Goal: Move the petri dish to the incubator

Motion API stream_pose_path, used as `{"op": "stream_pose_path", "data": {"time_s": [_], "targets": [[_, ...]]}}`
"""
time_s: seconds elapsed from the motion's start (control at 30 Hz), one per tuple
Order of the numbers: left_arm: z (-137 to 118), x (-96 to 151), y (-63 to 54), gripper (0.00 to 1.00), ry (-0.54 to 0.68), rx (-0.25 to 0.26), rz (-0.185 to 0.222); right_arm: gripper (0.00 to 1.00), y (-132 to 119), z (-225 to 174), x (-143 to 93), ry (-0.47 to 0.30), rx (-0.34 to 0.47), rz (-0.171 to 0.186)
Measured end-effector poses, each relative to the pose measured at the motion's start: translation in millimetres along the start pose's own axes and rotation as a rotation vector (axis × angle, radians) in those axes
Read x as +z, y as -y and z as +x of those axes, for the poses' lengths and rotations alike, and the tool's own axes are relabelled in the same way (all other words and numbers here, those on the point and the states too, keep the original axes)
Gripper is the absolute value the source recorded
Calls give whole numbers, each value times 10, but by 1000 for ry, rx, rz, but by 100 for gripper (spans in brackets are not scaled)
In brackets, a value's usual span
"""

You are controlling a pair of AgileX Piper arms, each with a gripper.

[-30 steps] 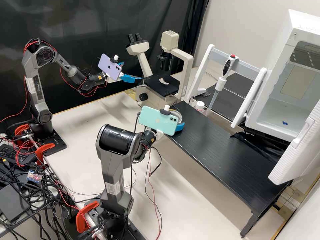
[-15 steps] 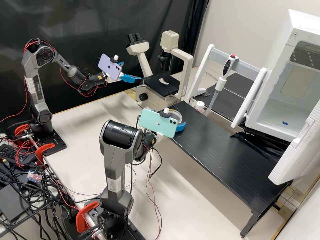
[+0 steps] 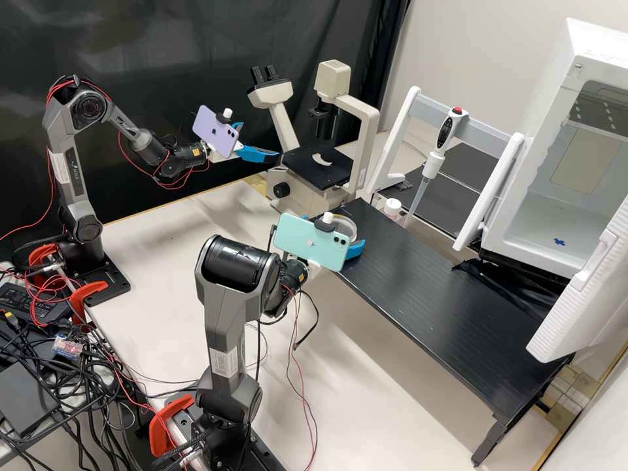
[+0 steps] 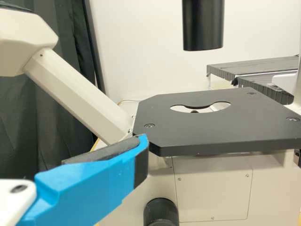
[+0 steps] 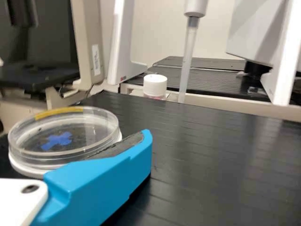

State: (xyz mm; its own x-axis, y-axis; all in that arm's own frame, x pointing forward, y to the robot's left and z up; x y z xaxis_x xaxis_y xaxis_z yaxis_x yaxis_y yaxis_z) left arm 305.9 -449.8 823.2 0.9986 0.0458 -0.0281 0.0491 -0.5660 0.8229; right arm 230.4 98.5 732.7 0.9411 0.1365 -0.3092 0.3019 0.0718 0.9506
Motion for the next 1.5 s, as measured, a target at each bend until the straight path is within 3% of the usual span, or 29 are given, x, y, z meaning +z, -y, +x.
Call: {"op": "stream_pose_path", "data": {"time_s": [0.33,0.43,0.47,0.83,1.5], "targets": [[0,0,0,100,0,0,0,100,20,-1,-49,7,19,-58],[0,0,0,100,0,0,0,100,19,1,-49,5,22,-59],[0,0,0,100,0,0,0,0,23,3,-45,7,21,-59],[0,0,0,100,0,0,0,0,18,25,-1,12,15,3],[0,0,0,100,0,0,0,0,29,32,1,4,4,8]]}}
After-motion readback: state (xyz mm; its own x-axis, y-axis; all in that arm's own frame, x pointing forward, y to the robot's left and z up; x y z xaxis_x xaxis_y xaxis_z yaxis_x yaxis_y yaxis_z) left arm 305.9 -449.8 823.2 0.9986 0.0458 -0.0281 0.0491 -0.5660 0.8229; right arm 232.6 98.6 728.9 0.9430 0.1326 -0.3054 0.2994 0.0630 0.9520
